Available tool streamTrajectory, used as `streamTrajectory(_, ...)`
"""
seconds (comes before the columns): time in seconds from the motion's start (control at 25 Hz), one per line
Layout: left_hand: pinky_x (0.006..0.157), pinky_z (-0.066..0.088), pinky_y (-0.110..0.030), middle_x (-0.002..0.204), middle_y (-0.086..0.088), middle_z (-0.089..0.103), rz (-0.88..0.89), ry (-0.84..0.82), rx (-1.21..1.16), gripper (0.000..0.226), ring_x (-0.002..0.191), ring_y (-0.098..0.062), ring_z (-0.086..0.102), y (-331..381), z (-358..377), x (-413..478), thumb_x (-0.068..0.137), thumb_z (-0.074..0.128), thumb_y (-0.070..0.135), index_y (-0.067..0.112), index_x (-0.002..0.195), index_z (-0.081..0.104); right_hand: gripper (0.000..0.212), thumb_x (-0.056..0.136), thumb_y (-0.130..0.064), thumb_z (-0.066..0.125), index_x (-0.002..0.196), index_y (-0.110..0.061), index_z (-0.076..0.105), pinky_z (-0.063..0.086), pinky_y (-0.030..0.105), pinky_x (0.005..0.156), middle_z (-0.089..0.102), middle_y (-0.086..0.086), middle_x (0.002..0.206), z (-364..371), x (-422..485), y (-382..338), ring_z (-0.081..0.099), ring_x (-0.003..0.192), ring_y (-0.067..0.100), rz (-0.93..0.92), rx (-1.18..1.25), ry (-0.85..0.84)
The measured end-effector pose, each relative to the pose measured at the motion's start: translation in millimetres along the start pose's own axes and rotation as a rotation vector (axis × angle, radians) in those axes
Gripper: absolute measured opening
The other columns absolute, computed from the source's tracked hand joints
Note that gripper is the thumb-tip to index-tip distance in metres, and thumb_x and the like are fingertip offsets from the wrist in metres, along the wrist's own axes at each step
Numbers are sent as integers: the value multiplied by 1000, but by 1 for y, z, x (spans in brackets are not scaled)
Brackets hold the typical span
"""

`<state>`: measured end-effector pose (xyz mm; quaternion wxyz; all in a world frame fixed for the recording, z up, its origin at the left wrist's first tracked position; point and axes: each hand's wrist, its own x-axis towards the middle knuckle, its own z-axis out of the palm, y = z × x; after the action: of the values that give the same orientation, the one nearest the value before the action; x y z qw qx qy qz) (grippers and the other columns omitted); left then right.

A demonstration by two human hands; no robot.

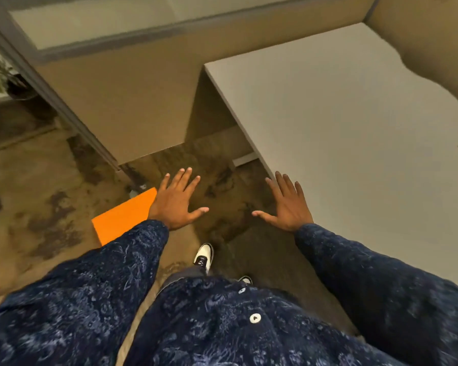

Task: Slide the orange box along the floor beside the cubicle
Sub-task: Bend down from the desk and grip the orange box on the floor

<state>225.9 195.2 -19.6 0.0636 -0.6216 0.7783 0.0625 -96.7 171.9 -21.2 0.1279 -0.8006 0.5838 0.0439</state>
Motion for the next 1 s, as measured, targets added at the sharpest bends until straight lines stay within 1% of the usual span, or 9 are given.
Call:
streamTrajectory(0.16,120,11,-53,166,-10,13,-180,-23,-8,96,153,-28,12,-45,18,-69,81,19,80,19,156,20,106,76,-90,29,159,-25,11,-1,53,124,0,8,169,11,17,-69,-3,156,27,-162,-37,-34)
streamTrajectory(0.36,122,7,-53,167,-8,8,-322,-46,-88,88,153,-26,8,-110,42,-120,88,28,73,21,157,15,105,77,-89,26,159,-26,5,-6,51,123,-5,7,169,25,38,-154,-7,155,26,-281,-69,-85)
streamTrajectory(0.44,122,7,-53,167,-8,9,-369,-59,-117,87,153,-27,8,-140,52,-138,88,29,73,21,157,15,104,80,-86,31,159,-25,3,-5,50,123,-6,6,169,34,43,-189,-8,155,25,-278,-92,-115)
streamTrajectory(0.56,122,8,-54,167,-10,10,-438,-70,-192,87,153,-28,9,-191,66,-164,89,32,71,20,157,16,102,83,-77,44,159,-25,0,-3,50,125,-7,6,169,52,51,-249,-8,155,25,-251,-122,-206)
streamTrajectory(0.68,121,7,-55,167,-11,10,-498,-104,-233,85,153,-30,9,-243,79,-187,91,35,68,19,157,15,104,81,-73,52,159,-24,3,-1,50,125,-4,5,169,69,68,-314,-5,156,25,-257,-60,-251)
streamTrajectory(0.8,120,6,-54,167,-13,9,-564,-165,-309,83,152,-33,9,-276,95,-211,92,38,63,17,157,14,105,79,-74,54,158,-23,8,2,50,124,2,4,169,89,77,-364,-1,156,24,-298,-17,-286)
streamTrajectory(1.0,120,12,-55,166,-14,12,-671,-232,-368,81,151,-34,13,-301,111,-237,93,39,60,16,156,12,105,77,-74,56,156,-22,12,9,52,124,12,5,168,112,102,-403,8,155,25,-318,-11,-321)
